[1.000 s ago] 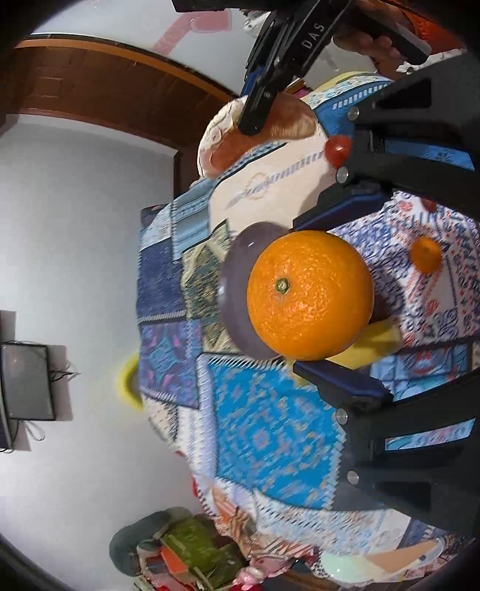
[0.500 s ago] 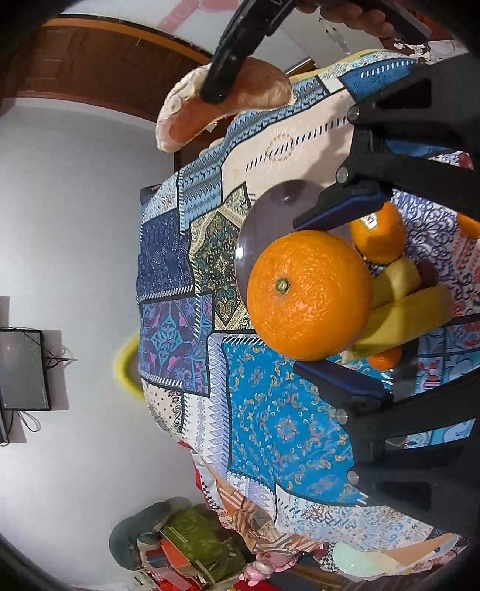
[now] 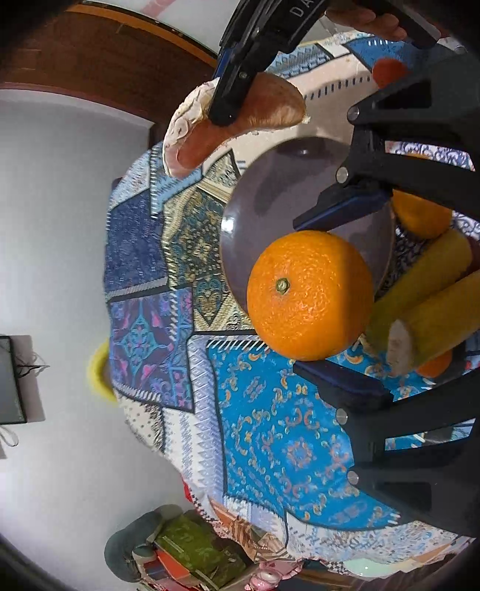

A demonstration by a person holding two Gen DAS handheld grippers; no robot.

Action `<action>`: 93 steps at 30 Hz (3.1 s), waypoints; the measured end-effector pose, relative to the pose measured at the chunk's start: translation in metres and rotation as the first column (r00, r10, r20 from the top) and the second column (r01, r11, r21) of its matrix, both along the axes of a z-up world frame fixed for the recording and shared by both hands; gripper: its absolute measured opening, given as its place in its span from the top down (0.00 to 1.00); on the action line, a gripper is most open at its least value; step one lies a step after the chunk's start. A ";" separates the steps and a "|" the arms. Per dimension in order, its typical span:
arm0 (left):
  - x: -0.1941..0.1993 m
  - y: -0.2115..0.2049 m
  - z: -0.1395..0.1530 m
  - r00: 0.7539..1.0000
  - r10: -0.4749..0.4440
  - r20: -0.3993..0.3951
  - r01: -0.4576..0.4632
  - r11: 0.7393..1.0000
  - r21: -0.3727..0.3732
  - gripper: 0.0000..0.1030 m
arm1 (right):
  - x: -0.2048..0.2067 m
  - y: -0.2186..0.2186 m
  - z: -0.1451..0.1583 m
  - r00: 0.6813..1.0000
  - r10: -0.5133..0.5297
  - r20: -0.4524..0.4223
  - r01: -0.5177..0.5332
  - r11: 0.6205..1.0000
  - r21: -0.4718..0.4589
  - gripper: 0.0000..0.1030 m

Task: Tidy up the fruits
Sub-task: 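Carry both fruits onto the dark plate and open both grippers, then move left tool to a yellow cylindrical fruit while right tool approaches the Dole orange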

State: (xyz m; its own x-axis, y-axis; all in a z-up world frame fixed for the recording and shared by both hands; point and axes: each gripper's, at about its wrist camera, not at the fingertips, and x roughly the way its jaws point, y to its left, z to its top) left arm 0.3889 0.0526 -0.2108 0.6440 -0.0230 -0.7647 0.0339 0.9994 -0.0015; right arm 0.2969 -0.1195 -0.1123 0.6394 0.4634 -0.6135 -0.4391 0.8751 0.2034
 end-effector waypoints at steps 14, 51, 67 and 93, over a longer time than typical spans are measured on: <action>0.039 -0.002 -0.036 0.991 0.018 -0.134 -0.022 0.999 -0.033 0.33 | 0.035 0.006 -0.044 0.988 0.002 -0.156 -0.008 0.999 -0.040 0.79; -0.049 -0.002 0.043 0.996 0.019 0.091 -0.019 1.000 0.005 0.20 | -0.018 0.003 -0.004 0.999 -0.019 -0.045 0.014 0.994 -0.110 0.51; -0.132 0.028 0.055 0.990 0.055 0.133 -0.052 0.998 -0.028 0.20 | -0.089 0.000 0.027 1.000 -0.009 0.025 0.011 0.998 -0.068 0.50; -0.114 0.040 -0.028 0.998 0.049 -0.041 -0.054 0.991 -0.124 0.23 | -0.089 0.038 -0.042 0.985 0.079 -0.155 -0.093 0.992 -0.088 0.50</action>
